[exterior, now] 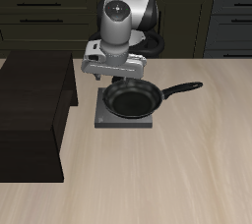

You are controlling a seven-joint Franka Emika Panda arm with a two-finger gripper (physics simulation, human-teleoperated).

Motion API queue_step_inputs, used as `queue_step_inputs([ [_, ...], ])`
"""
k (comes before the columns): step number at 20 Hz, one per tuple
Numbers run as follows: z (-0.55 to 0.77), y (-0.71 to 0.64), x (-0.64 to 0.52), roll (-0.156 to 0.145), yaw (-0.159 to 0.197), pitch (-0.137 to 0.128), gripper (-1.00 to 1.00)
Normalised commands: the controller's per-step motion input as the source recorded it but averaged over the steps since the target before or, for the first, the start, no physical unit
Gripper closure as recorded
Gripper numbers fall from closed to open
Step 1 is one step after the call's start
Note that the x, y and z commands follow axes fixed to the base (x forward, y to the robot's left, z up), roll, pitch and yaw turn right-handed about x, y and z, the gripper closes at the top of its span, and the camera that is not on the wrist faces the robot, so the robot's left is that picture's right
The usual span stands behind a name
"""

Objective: Place the frypan on the flat stove and turn on the stove

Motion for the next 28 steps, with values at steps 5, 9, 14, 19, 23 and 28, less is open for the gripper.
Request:
queue_step_inputs([
  [5,0.16,0.21,-0.32,0.003,0.047,-0.075,-1.00],
  [9,0.13,0.03,-0.18,-0.028,0.029,-0.042,-1.00],
  [14,0.07,0.09,-0.34,-0.024,0.083,-0.077,-1.00],
  [19,0.01,0.05,-0.30,0.021,0.005,-0.026,-1.00],
  [23,0.02,0.04,-0.18,0.008,0.015,-0.025,-1.00],
  [28,0.04,0.03,-0.21,0.010,0.000,-0.030,-1.00],
])
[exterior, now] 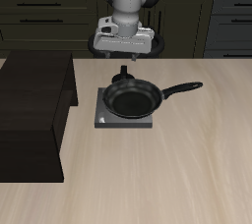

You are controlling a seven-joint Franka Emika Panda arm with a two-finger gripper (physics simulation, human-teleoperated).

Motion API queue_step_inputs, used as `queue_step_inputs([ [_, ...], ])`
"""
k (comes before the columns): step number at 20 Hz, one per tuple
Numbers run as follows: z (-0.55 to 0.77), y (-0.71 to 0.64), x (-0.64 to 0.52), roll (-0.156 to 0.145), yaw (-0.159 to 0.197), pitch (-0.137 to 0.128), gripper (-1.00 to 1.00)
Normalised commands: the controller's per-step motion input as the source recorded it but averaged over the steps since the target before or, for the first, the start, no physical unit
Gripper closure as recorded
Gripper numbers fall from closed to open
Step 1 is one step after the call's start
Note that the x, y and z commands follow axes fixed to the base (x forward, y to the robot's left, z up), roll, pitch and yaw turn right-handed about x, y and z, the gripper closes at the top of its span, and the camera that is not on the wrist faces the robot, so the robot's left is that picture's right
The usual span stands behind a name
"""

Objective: Place the frypan on the flat stove and turn on the stove

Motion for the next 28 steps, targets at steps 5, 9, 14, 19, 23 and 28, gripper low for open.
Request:
queue_step_inputs([
  [5,0.06,0.02,-0.18,0.004,0.000,-0.035,-1.00],
  [9,0.04,0.07,-0.20,0.011,-0.010,-0.010,-1.00],
  [14,-0.01,0.06,-0.18,0.028,-0.019,0.013,-1.00],
  [19,-0.07,0.01,-0.09,0.017,-0.034,0.028,-1.00],
  [23,0.00,-0.05,-0.08,-0.011,-0.028,-0.006,-1.00],
  [28,-0.07,0.00,-0.06,-0.011,-0.001,-0.004,-1.00],
])
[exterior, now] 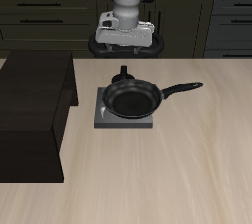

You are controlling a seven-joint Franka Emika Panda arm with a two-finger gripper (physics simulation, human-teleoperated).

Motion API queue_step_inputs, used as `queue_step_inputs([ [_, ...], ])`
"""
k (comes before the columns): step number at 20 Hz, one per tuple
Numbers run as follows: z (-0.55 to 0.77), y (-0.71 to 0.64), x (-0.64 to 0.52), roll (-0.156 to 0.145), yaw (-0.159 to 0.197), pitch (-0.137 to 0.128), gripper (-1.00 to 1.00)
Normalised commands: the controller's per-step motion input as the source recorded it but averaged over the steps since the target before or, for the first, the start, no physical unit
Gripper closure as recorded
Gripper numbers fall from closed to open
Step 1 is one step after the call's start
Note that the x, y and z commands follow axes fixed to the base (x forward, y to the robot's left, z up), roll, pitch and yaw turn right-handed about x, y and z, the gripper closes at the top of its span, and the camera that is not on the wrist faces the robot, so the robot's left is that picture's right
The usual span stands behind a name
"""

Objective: Place the frypan on the flat stove and turn on the stove

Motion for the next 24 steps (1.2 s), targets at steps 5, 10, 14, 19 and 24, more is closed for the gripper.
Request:
queue_step_inputs([
  [5,-0.04,-0.01,-0.06,0.004,-0.007,0.007,-1.00],
  [10,-0.10,0.03,-0.11,0.001,-0.029,0.010,-1.00],
  [14,-0.16,0.17,-0.23,0.042,-0.014,0.008,-1.00],
  [19,-0.02,0.05,-0.09,0.014,-0.009,-0.010,-1.00],
  [24,-0.04,0.05,-0.02,0.024,0.022,-0.006,-1.00],
])
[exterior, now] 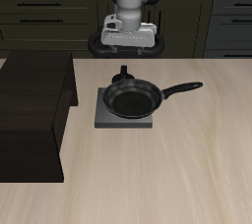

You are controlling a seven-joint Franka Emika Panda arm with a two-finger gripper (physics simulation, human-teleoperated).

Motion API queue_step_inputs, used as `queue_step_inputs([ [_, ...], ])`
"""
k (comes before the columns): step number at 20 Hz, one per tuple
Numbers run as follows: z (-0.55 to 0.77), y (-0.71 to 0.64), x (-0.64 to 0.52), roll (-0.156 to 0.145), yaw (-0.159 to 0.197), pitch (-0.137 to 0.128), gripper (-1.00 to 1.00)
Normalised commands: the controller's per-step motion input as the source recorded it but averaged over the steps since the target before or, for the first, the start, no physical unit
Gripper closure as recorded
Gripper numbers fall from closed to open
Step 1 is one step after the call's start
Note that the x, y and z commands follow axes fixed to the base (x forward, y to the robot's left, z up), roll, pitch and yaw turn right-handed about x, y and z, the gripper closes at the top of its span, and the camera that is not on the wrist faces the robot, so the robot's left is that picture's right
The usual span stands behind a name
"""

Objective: Place the frypan on the flat stove and turn on the stove

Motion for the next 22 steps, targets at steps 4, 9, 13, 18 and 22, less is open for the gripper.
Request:
queue_step_inputs([
  [4,-0.04,-0.05,0.10,-0.005,0.025,-0.002,-1.00],
  [9,-0.09,-0.06,0.16,-0.014,0.002,0.023,-1.00],
  [13,-0.10,-0.03,0.02,-0.011,0.000,0.018,-1.00],
  [18,-0.16,-0.01,0.02,-0.007,0.008,0.019,-1.00],
  [22,-0.21,-0.01,-0.03,0.005,0.006,0.020,-1.00],
])
